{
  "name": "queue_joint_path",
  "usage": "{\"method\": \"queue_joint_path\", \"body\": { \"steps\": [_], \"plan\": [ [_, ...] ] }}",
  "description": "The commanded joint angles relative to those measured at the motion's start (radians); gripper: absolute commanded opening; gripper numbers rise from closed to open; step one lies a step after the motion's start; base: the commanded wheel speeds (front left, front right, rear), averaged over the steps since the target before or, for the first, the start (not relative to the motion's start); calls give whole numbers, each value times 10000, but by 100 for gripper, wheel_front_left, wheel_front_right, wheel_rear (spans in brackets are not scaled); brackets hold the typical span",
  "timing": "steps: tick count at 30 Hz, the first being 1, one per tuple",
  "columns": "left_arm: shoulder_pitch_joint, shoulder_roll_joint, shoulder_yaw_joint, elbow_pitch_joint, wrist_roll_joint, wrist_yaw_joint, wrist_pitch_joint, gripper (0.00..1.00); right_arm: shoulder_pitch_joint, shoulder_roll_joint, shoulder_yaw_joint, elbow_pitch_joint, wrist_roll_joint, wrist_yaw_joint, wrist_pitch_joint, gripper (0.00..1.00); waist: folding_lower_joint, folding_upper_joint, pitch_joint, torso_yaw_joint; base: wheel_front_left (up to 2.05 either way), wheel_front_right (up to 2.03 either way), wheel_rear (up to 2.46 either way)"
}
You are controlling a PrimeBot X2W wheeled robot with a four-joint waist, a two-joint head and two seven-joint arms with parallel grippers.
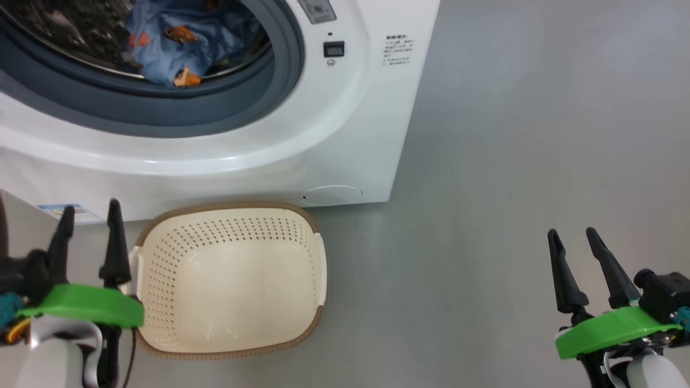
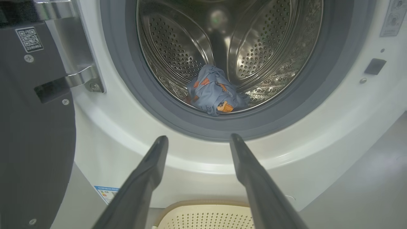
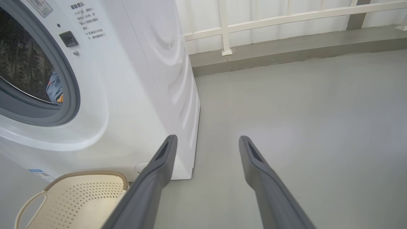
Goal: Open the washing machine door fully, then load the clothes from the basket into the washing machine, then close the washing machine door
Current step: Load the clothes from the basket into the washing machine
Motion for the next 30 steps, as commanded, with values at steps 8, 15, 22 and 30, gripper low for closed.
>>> {"method": "queue_joint_path", "body": {
  "steps": [8, 15, 22, 30],
  "plan": [
    [1259, 119, 230, -914, 94, -17, -53, 100, 667, -313, 160, -186, 136, 12, -74, 100, 0, 0, -842, 313, 0, 0, 0],
    [1998, 33, 218, -1373, -39, -17, -53, 100, 993, -374, 91, -233, 162, 12, -74, 100, 0, 0, -1122, 380, 0, 0, 0],
    [2602, 9, 318, -1719, -168, -17, -53, 100, 1318, -385, -6, -265, 167, 12, -74, 100, 0, 0, -1350, 455, 0, 0, 0],
    [3093, -53, 357, -2024, -93, -17, -53, 100, 1618, -400, -79, -265, 198, 12, -74, 100, 0, 0, -1585, 488, 0, 0, 0]
  ]
}}
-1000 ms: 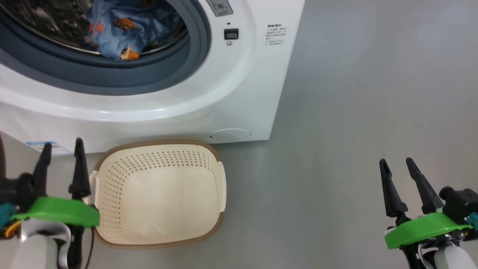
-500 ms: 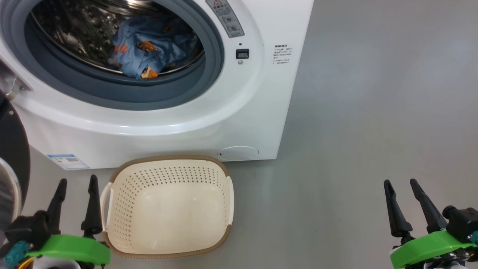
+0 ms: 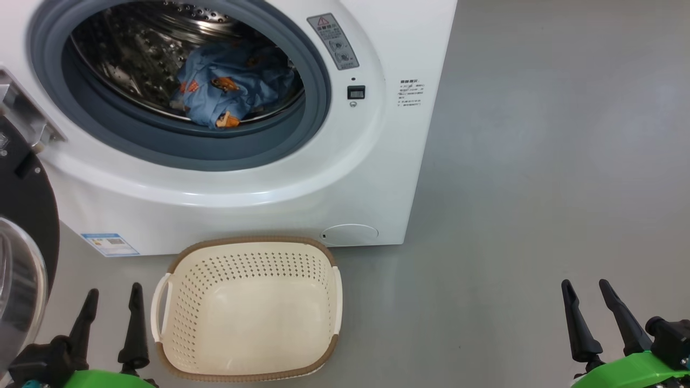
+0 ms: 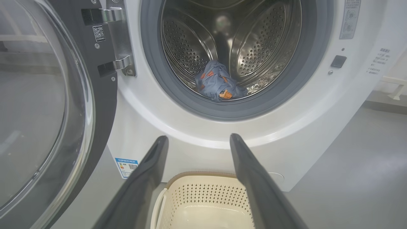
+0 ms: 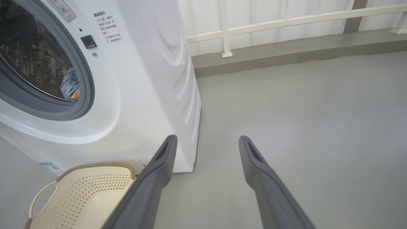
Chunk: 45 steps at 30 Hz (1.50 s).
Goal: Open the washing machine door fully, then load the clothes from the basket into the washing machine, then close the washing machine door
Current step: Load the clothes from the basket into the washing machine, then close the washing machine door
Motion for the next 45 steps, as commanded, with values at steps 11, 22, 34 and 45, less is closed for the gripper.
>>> {"method": "queue_joint_path", "body": {
  "steps": [11, 22, 34, 45],
  "plan": [
    [47, 274, 331, -408, 16, -17, -53, 100, 153, -155, 243, -216, 52, 12, -76, 100, 0, 0, -170, -32, 0, 0, 0],
    [99, 250, 365, -446, 25, -17, -53, 100, 212, -157, 212, -229, 60, 12, -76, 100, 0, 0, -220, 1, -25, 25, 0],
    [186, 243, 384, -556, -81, -17, -53, 100, 234, -189, 226, -241, 80, 12, -76, 100, 0, 0, -240, 84, -147, 147, 0],
    [214, 248, 299, -711, -63, -17, -53, 100, 245, -219, 249, -251, 73, 12, -76, 100, 0, 0, -341, 201, -57, 57, 0]
  ]
}}
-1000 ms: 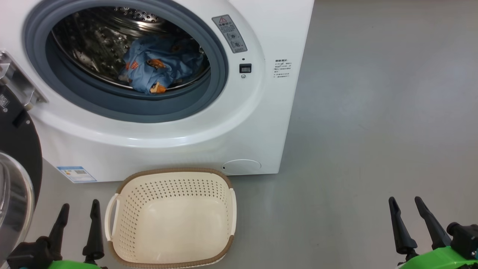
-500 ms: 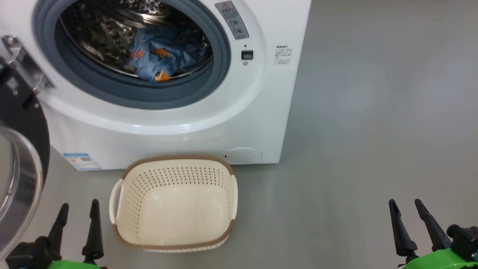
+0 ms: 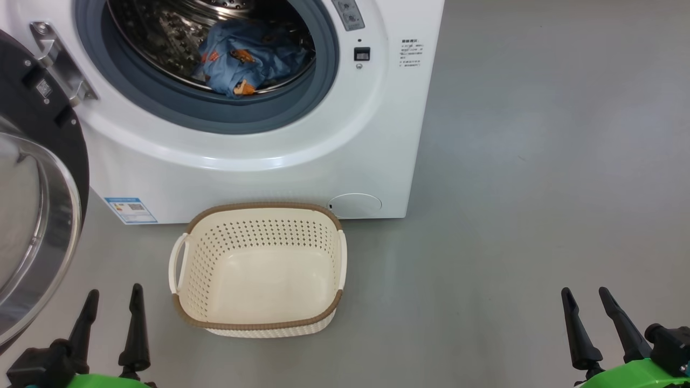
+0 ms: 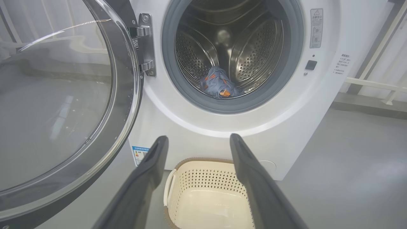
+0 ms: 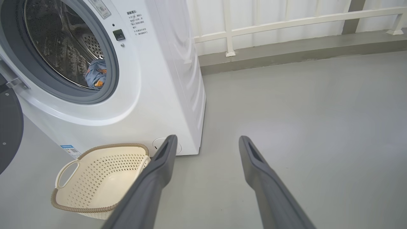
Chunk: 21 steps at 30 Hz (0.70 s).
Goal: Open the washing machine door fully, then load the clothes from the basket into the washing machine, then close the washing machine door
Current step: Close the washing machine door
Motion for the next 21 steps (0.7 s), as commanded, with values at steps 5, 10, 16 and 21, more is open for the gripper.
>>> {"method": "queue_joint_path", "body": {
  "steps": [5, 10, 16, 21],
  "plan": [
    [17, 135, 327, -284, -35, -17, -53, 100, 83, -248, 324, -267, 55, 12, -76, 100, 0, 0, -89, 222, 0, 0, 0],
    [36, 32, 427, -240, -45, -17, -53, 100, 74, -307, 505, -275, 49, 12, -76, 100, 0, 0, -115, 683, 0, 0, 0],
    [83, -100, 566, -210, -59, -17, -53, 100, -70, -383, 848, -241, 33, 12, -76, 100, 0, 0, -128, 1354, 0, 0, 0],
    [204, -274, 736, -164, -72, -17, -53, 100, -333, -527, 1306, -138, 54, 12, -76, 100, 0, 0, -144, 2325, 0, 0, 0]
  ]
}}
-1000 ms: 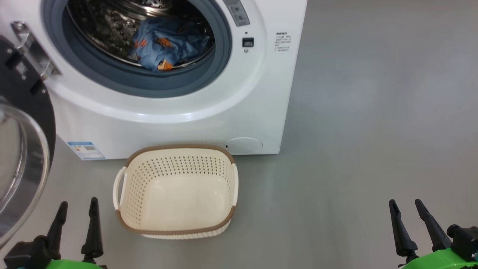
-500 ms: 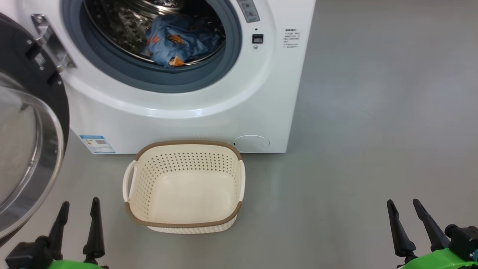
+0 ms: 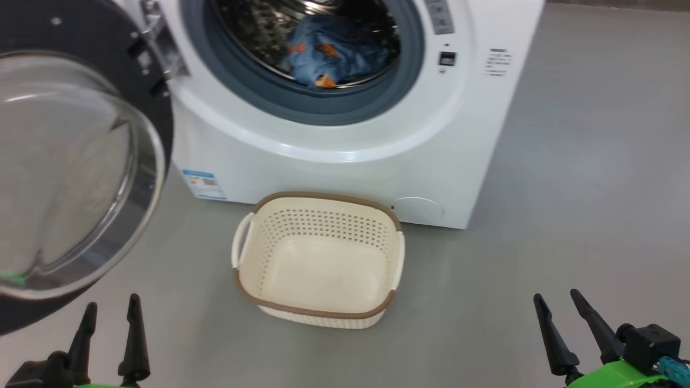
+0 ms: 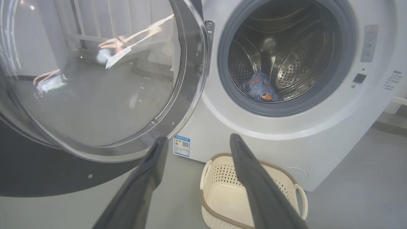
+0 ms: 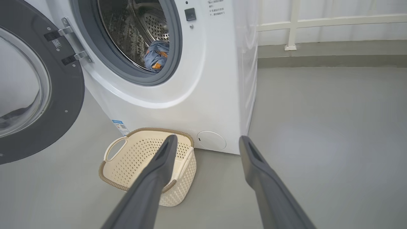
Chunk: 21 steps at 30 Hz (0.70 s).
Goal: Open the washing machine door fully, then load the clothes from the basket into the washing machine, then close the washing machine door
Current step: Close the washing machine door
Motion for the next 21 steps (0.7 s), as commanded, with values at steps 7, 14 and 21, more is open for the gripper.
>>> {"method": "queue_joint_path", "body": {
  "steps": [7, 14, 21],
  "plan": [
    [142, -71, 572, -152, -44, -17, -53, 100, -566, -375, 688, -107, 111, 12, -76, 100, 0, -1, -54, 1721, 0, 0, 0],
    [225, -218, 663, -137, -34, -17, -53, 100, -659, -519, 879, -92, 177, 12, -76, 100, 0, -1, -93, 2701, 0, 0, 0],
    [354, -299, 865, -223, -44, -17, -53, 100, -817, -563, 1192, -22, 228, 12, -76, 100, 0, -1, -12, 3137, 0, 0, 0]
  ]
}}
